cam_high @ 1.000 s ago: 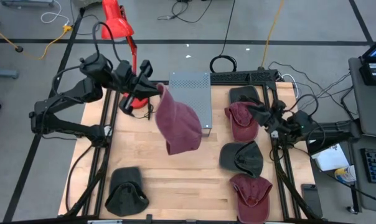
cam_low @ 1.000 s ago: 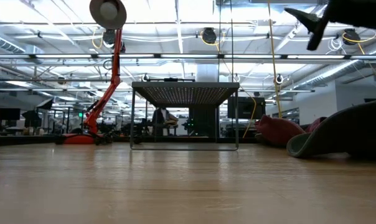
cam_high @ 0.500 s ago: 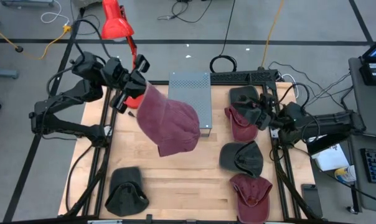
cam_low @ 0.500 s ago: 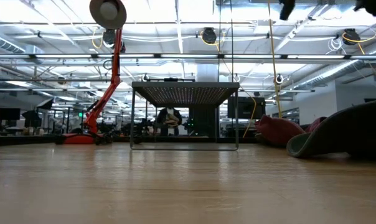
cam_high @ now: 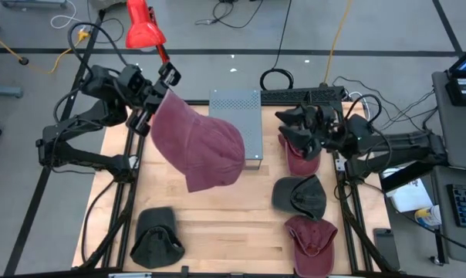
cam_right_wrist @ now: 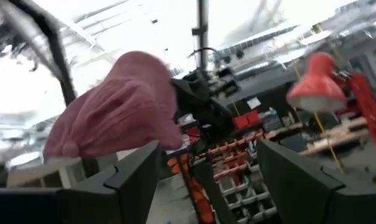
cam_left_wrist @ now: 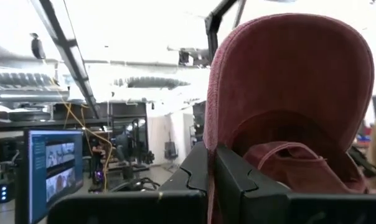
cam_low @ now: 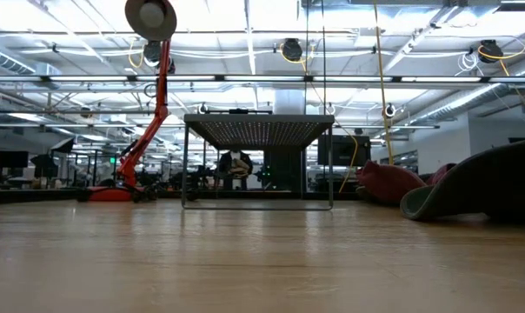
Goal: Pick & Place hat
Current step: Put the left red cap on the shelf
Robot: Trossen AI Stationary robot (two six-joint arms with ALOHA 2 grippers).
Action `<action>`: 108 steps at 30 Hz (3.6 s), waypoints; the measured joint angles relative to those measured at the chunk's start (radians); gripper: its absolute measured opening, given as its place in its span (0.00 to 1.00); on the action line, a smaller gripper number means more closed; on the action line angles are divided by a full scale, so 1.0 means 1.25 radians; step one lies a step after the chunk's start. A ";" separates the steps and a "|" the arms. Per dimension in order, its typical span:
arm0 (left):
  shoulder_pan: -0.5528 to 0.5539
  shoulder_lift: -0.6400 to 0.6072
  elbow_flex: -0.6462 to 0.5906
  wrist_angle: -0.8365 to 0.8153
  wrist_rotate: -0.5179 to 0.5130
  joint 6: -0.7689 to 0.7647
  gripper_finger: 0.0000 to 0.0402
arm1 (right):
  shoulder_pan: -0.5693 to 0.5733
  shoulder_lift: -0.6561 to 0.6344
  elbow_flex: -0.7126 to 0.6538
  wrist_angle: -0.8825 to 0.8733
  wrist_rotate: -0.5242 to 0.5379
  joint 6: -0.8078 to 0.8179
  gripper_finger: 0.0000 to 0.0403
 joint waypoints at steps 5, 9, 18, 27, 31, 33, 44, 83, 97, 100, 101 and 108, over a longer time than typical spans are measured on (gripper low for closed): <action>0.007 0.000 0.000 0.017 -0.057 -0.045 0.01 | 0.030 0.053 0.100 -0.057 -0.019 -0.134 0.65; 0.007 0.000 0.000 0.015 -0.094 -0.049 0.01 | 0.064 0.094 0.189 -0.119 -0.018 -0.234 0.65; 0.007 0.000 0.000 0.011 -0.190 -0.085 0.01 | 0.139 0.178 0.334 -0.161 0.022 -0.481 0.65; 0.006 0.000 0.000 0.005 -0.216 -0.097 0.01 | 0.197 0.233 0.374 -0.136 0.191 -0.726 0.65; 0.012 0.000 0.000 0.005 -0.220 -0.095 0.01 | 0.208 0.248 0.377 -0.120 0.195 -0.739 0.65; 0.017 0.000 0.000 0.004 -0.219 -0.097 0.01 | 0.209 0.257 0.377 -0.096 0.200 -0.750 0.65; 0.023 0.000 0.000 -0.019 -0.218 -0.103 0.01 | 0.217 0.297 0.377 -0.028 0.298 -0.875 0.65; 0.005 -0.003 0.000 -0.210 -0.078 -0.191 0.43 | 0.245 0.188 0.377 -0.026 0.350 -1.074 0.08; 0.005 -0.035 0.000 -0.555 -0.263 -0.152 0.44 | 0.297 0.174 0.377 -0.074 0.520 -1.205 0.08; 0.004 -0.045 0.000 -0.600 -0.280 -0.164 0.41 | 0.296 0.174 0.377 -0.075 0.561 -1.205 0.08; 0.004 -0.049 0.000 -0.608 -0.281 -0.164 0.40 | 0.296 0.174 0.377 -0.074 0.575 -1.205 0.08; -0.013 -0.074 0.000 -0.630 -0.280 -0.164 0.35 | 0.289 0.184 0.377 -0.081 0.645 -1.201 0.08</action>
